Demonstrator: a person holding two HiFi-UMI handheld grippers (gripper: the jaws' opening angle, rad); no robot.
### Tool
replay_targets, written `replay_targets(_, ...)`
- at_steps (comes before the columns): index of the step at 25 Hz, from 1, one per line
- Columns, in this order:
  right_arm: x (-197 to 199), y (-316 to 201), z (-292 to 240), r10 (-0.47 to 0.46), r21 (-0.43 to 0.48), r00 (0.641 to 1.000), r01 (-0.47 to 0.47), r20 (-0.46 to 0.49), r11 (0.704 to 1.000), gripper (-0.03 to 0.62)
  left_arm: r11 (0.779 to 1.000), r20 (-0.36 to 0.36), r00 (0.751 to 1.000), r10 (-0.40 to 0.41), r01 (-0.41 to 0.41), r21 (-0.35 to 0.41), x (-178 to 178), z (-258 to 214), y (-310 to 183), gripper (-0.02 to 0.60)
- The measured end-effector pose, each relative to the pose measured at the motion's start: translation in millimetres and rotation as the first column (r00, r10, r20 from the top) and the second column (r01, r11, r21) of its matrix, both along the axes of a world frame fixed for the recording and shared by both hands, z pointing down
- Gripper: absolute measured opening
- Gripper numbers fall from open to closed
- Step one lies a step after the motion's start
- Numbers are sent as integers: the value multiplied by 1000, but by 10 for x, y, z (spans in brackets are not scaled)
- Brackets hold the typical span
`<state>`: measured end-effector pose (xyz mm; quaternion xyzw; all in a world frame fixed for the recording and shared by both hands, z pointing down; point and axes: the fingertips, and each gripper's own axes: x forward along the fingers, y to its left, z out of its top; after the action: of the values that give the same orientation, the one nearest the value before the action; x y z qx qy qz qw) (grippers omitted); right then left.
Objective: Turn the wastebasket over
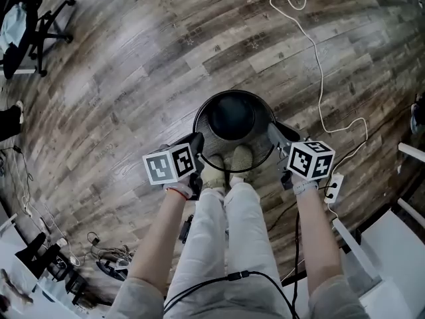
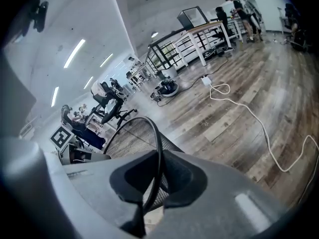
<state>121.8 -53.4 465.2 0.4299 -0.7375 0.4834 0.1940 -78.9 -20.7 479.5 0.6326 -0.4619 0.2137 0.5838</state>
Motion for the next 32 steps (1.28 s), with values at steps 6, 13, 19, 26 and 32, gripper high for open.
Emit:
replay_targets(6, -11, -65, -483, 21, 45, 1000, -22, 8, 999, 32, 999, -26, 1000, 14, -13, 32, -15, -413, -101, 38)
replay_targets(13, -69, 77, -985, 62, 73, 998, -63, 24, 995, 32, 998, -27, 999, 36, -34, 58, -79, -900, -35, 38)
replay_targets(19, -116, 181, -1454, 84, 73, 996, -86, 29, 994, 32, 997, -27, 999, 46, -44, 66, -135, -1378, 8, 38)
replay_targets(26, -154, 275, -2065, 93, 109, 995, -95, 28, 989, 34, 996, -52, 998, 45, -40, 81, -170, -1933, 114, 38)
replay_targets(32, -149, 285, -2522, 104, 123, 994, -108, 37, 987, 34, 992, -77, 993, 90, -82, 101, -159, -2393, 95, 41)
